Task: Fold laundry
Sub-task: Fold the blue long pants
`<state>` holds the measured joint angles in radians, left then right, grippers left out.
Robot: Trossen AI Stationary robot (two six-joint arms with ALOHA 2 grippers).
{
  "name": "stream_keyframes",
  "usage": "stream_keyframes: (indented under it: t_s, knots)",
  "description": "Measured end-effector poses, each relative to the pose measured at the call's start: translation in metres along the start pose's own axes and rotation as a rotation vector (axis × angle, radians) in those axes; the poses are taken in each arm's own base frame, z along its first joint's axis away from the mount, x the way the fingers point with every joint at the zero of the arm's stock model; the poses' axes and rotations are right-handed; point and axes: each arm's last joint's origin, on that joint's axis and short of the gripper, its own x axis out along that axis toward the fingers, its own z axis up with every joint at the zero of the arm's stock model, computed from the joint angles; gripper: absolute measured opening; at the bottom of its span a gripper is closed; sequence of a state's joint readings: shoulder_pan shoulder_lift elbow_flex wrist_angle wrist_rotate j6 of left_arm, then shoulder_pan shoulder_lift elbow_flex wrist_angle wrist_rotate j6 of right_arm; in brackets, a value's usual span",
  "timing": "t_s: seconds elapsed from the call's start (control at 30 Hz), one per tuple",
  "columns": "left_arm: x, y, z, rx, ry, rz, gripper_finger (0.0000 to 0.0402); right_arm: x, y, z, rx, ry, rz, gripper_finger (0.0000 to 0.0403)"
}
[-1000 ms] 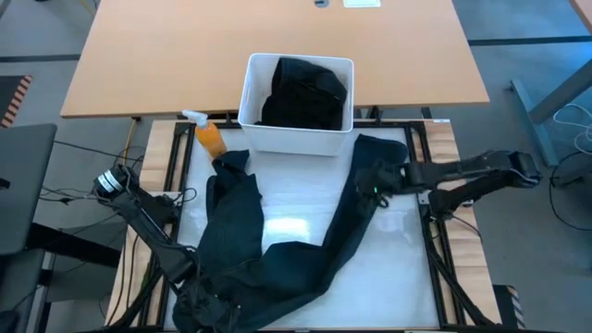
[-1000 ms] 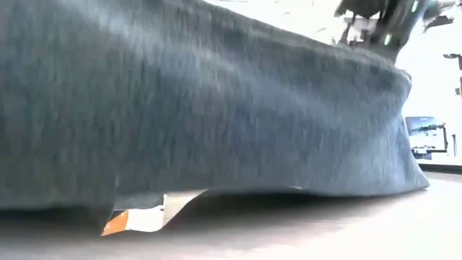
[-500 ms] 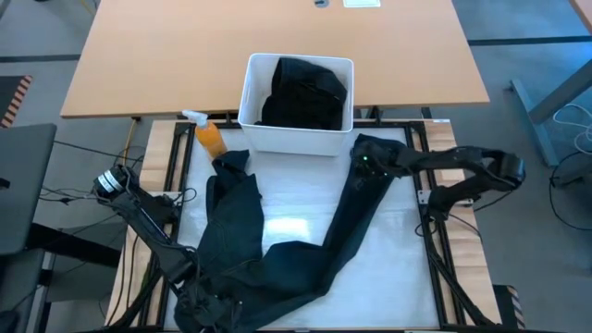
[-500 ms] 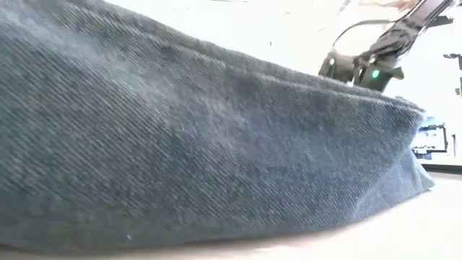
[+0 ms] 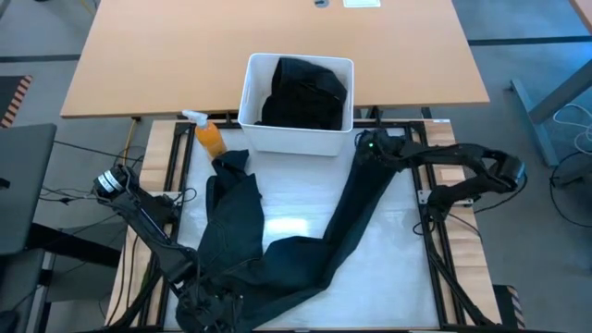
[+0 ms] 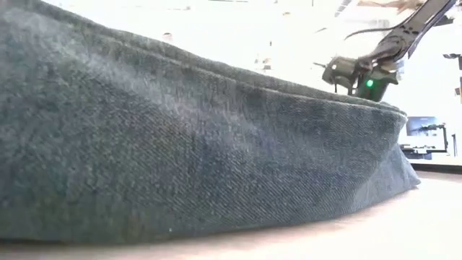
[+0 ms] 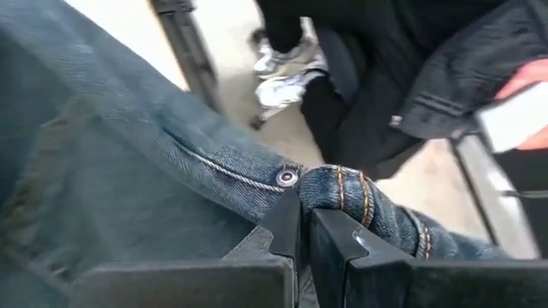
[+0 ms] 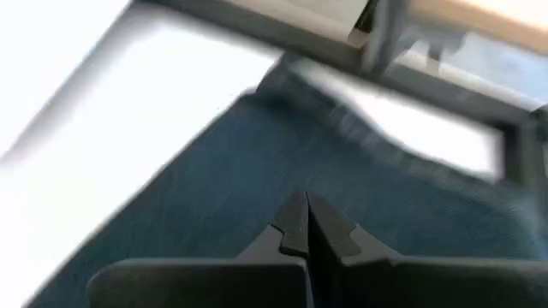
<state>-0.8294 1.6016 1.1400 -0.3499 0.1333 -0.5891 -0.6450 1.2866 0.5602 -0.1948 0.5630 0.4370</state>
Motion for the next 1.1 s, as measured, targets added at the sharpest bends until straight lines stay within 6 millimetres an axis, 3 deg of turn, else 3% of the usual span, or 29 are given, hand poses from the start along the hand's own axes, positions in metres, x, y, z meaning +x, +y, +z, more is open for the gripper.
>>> stream_keyframes:
  t_s: [0.1,0.17,0.3,0.53,0.77,0.97,1.1]
  knots:
    - [0.0,0.003,-0.002,-0.021,0.001,0.057,0.0,-0.021,-0.008,0.012,0.0,-0.056,0.06,0.002]
    - [0.0,0.004,-0.003,-0.034,0.011,0.07,0.0,-0.037,-0.011,0.012,-0.026,-0.004,0.205,0.0019]
    - [0.0,0.003,-0.004,-0.016,0.016,0.07,0.0,-0.057,-0.011,-0.018,-0.124,0.249,0.435,0.0016]
    - [0.0,0.006,-0.003,0.028,0.029,0.064,0.0,-0.073,-0.01,-0.077,-0.259,0.479,0.385,0.0015]
    - [0.0,0.004,-0.004,-0.024,0.043,0.047,0.0,-0.104,-0.002,-0.095,-0.341,0.619,0.433,0.0014]
    - [0.0,0.006,-0.003,-0.029,0.044,0.044,0.0,-0.129,0.019,-0.074,-0.338,0.318,0.491,0.0014]
    - [-0.001,0.01,0.0,-0.058,0.042,0.045,0.0,-0.126,0.033,-0.066,-0.364,0.22,0.537,0.0014]
